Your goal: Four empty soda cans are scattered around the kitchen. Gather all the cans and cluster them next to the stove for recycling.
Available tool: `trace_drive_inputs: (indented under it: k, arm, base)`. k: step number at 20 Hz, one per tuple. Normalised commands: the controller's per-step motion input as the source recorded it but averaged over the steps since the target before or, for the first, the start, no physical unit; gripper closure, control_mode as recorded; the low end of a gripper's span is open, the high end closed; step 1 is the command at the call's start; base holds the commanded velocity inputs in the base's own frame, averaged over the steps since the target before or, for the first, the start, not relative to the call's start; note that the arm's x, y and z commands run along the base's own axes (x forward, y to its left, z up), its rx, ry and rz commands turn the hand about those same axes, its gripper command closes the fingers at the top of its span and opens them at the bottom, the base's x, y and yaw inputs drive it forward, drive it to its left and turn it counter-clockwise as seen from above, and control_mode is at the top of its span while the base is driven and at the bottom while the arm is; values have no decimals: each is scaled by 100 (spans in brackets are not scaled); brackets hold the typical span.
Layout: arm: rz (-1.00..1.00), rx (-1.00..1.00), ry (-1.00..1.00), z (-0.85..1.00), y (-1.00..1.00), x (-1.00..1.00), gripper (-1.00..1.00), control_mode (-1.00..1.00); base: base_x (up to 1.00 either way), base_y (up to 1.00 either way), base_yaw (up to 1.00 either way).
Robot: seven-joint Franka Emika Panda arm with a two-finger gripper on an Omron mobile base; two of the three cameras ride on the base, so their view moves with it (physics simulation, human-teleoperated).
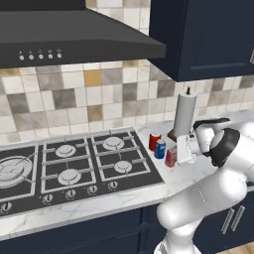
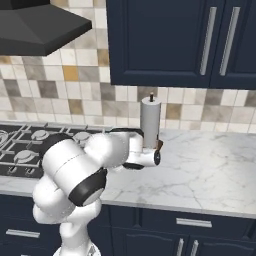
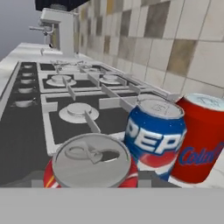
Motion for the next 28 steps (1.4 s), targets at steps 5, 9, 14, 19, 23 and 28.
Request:
trace_drive_inputs:
  k: [5, 9, 14, 19, 23, 28]
  arm:
    - [-3, 5, 0, -25, 1, 20, 100, -100]
    - [-2, 2, 0, -26, 11, 10, 100, -100]
    - [-1, 0, 0, -27, 20, 7, 100, -100]
    - [-1, 0, 0, -29, 22, 0, 100, -100]
    - [0, 0, -4, -26, 13, -12, 100, -100]
    - [0, 0, -8, -18, 3, -15, 100, -100]
  base:
    - [0, 0, 0]
    - [0, 0, 0]
    - [0, 0, 0]
    - [0, 0, 0]
    - [0, 0, 0]
    - [0, 0, 0]
